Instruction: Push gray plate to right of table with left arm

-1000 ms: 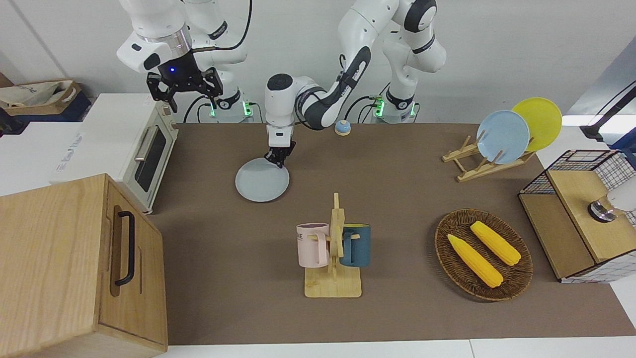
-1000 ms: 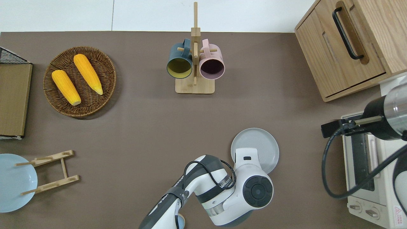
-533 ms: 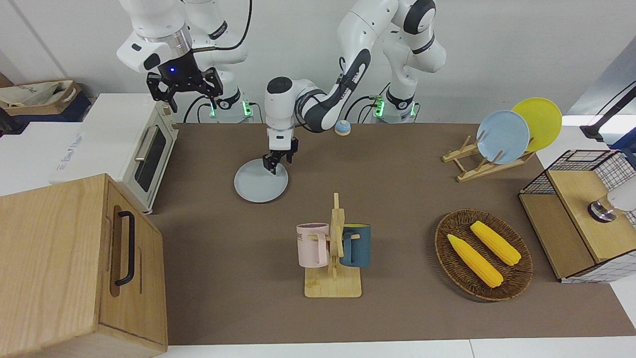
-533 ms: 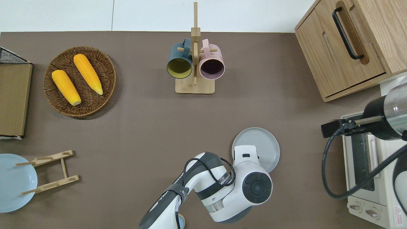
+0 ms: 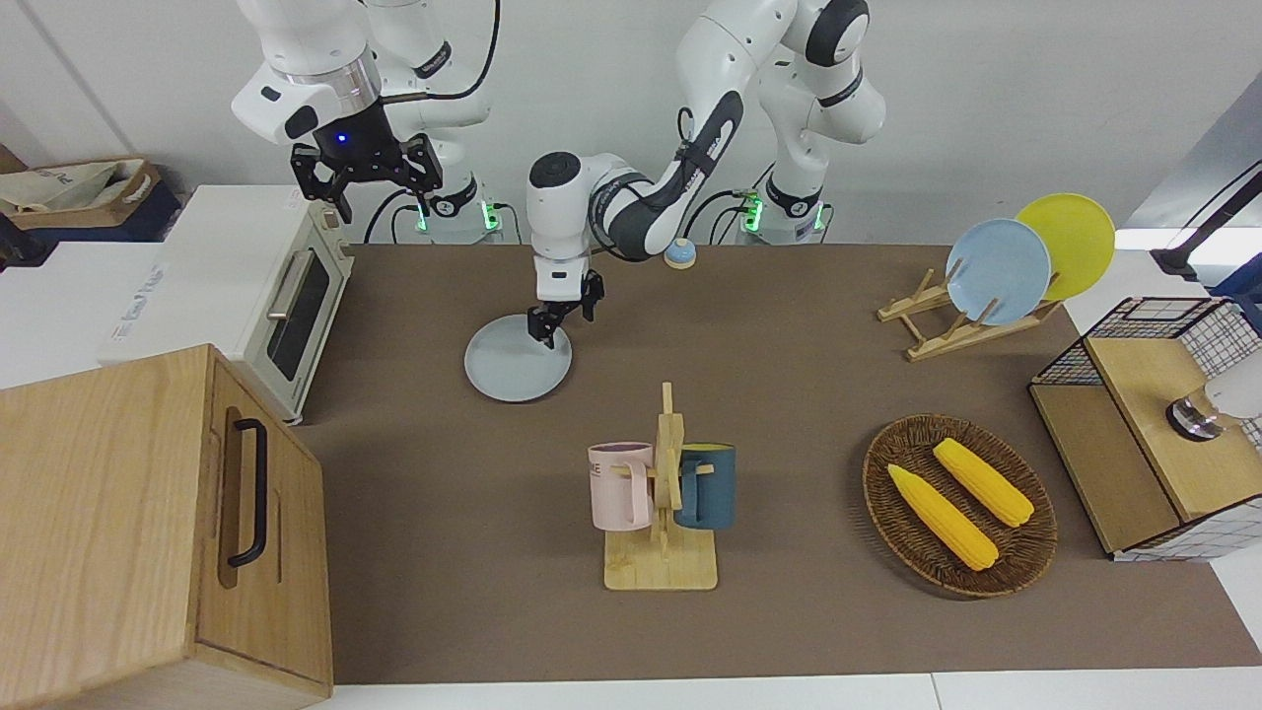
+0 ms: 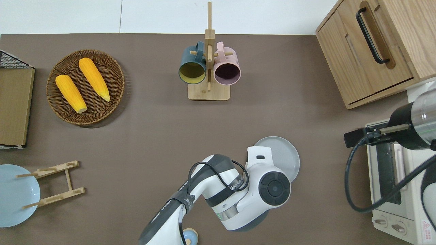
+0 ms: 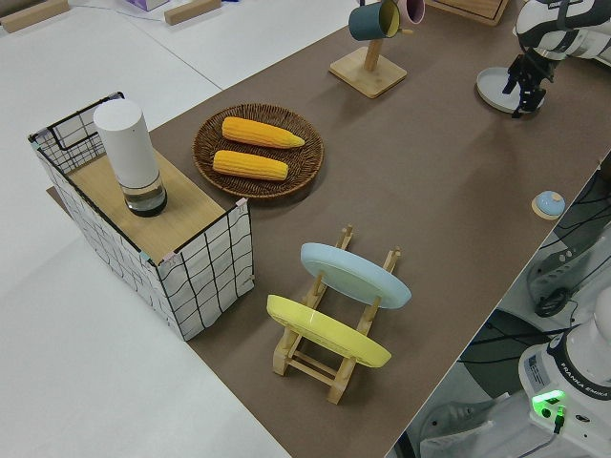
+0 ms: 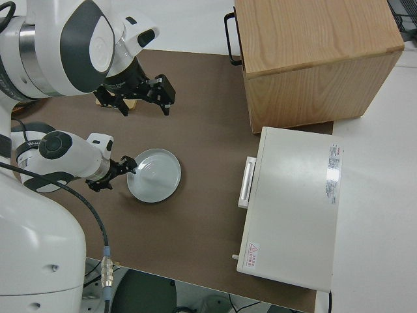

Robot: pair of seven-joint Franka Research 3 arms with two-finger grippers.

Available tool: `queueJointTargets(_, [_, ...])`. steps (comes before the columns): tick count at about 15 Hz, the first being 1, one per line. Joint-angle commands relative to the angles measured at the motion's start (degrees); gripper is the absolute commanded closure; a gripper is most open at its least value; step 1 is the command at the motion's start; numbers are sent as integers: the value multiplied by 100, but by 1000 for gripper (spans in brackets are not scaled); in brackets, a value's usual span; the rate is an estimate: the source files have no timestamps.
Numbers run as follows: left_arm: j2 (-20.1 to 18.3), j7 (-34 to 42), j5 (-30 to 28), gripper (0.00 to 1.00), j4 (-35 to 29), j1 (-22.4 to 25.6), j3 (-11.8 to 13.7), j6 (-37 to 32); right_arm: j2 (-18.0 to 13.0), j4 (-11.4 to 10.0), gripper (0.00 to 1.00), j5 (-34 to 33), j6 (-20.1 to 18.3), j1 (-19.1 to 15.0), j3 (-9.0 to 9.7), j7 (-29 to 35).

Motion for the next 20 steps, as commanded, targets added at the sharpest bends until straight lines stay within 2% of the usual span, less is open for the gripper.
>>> queueJointTargets(1, [-173,823,-212,11,574,327,-63,-1092,-36,23,17,59,-83,-118,86,-1])
queueJointTargets(6, [-462,2729,-669,11,1103,976,-63,-2438,-36,23,17,59,-75,-118,86,-1])
queueJointTargets(9, [-673,3793,-749,11,1279,1372,-54,-3114,-36,23,17,59,-75,-118,86,-1])
queueJointTargets(11, [-945,4757,-811,11,1306,1775,-28,-3545,-36,23,17,59,-75,-118,77,8])
queueJointTargets(13, [-1252,5750,-820,11,1306,2205,7,-3800,-36,23,17,59,-75,-118,86,8])
queueJointTargets(20, [-1710,8135,-820,11,1288,3507,25,-4364,-36,23,17,59,-75,-118,77,-1])
